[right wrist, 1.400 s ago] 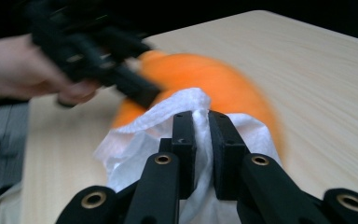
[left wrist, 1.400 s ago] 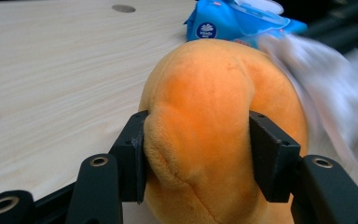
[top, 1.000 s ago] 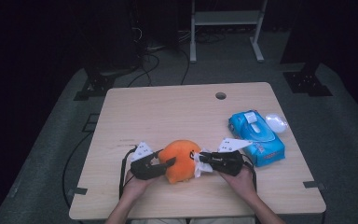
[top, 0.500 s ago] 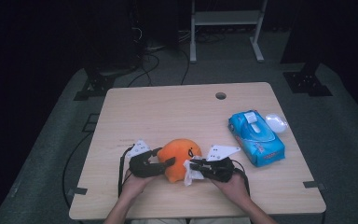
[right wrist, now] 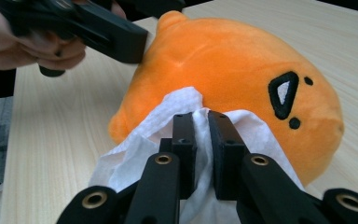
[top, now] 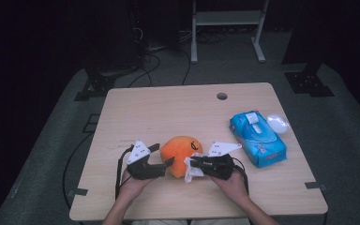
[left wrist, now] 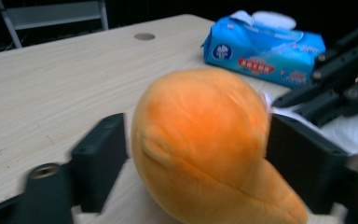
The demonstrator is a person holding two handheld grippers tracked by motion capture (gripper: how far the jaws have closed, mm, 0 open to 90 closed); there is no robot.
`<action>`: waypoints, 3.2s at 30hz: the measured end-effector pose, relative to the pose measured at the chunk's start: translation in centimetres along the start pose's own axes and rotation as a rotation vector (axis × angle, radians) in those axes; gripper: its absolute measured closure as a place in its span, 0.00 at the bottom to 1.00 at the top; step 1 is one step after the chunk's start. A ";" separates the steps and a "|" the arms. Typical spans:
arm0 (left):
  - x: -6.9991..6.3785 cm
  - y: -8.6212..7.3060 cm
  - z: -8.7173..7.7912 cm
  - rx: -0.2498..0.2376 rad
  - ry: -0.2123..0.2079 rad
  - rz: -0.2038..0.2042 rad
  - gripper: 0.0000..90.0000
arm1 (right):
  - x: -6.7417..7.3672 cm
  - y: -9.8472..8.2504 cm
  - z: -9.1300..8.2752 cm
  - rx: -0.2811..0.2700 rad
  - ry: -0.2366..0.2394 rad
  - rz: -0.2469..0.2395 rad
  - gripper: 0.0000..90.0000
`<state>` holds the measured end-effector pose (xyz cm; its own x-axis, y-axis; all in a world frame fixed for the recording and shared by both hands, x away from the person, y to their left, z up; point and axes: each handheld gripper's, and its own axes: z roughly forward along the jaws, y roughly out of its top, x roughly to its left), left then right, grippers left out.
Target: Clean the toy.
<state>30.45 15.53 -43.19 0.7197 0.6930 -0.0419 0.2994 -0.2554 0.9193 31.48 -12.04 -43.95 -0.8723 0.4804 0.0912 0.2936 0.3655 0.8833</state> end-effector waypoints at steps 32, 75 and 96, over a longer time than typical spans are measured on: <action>2.5 -1.5 1.0 0.046 0.026 -0.143 0.45 | 0.7 0.3 1.1 0.028 -0.025 -0.083 0.90; 1.1 -0.7 1.2 -0.003 -0.094 -0.113 0.36 | -0.2 0.7 -0.7 -0.065 0.008 0.050 0.90; -0.6 -0.4 1.2 0.019 -0.156 -0.040 0.26 | 0.7 0.8 -1.8 -0.075 0.018 0.010 0.90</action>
<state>30.62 14.45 -44.01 0.7948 0.5904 -0.1400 0.3407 -0.2434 0.9081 30.38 -12.79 -42.32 -0.8766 0.4690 0.1075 0.2727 0.3002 0.9141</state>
